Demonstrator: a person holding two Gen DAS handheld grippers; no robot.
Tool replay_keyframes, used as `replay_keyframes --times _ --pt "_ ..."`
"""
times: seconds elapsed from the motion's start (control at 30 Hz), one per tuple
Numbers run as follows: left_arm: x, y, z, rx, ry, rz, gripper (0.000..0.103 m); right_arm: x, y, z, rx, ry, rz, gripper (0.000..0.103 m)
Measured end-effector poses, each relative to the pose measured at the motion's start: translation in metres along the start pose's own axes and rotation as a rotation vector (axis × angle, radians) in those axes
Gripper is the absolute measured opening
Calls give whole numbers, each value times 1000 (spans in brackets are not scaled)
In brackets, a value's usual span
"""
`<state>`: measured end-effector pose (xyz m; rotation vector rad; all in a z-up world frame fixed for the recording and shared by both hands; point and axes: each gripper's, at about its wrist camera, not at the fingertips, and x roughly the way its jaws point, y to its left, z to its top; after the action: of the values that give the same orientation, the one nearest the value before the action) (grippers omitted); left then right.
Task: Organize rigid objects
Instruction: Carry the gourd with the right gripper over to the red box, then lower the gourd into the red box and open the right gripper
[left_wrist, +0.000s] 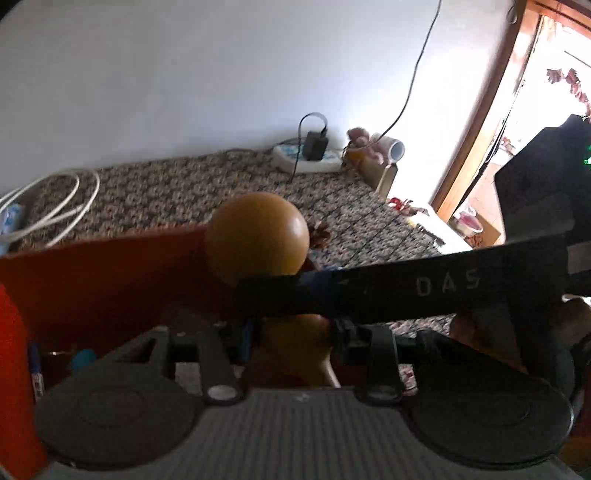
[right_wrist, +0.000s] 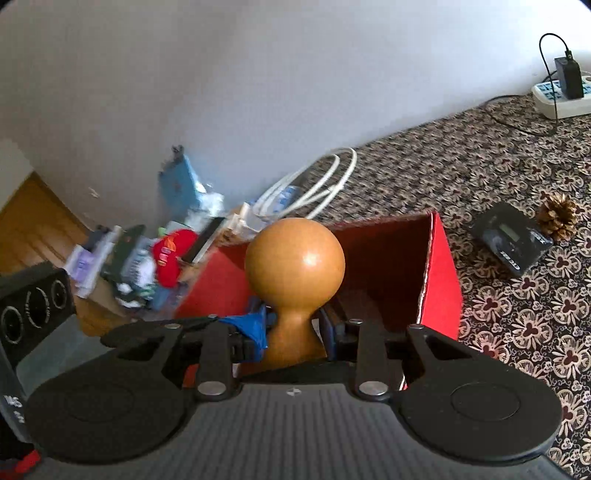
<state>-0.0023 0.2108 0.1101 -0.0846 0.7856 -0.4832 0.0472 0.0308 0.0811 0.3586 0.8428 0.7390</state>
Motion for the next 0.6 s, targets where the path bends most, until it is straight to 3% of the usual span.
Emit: replay_keyframes --times 0.3,0.5,0.6 --pt "9 16 -13 12 50 3 48 11 11 -9 -35 -1 -126 19" --pt "6 21 -15 10 41 32 59 10 12 -15 -19 -58 -149 21" --pt "7 23 -15 14 47 60 58 11 14 -16 -35 -98 -201 21"
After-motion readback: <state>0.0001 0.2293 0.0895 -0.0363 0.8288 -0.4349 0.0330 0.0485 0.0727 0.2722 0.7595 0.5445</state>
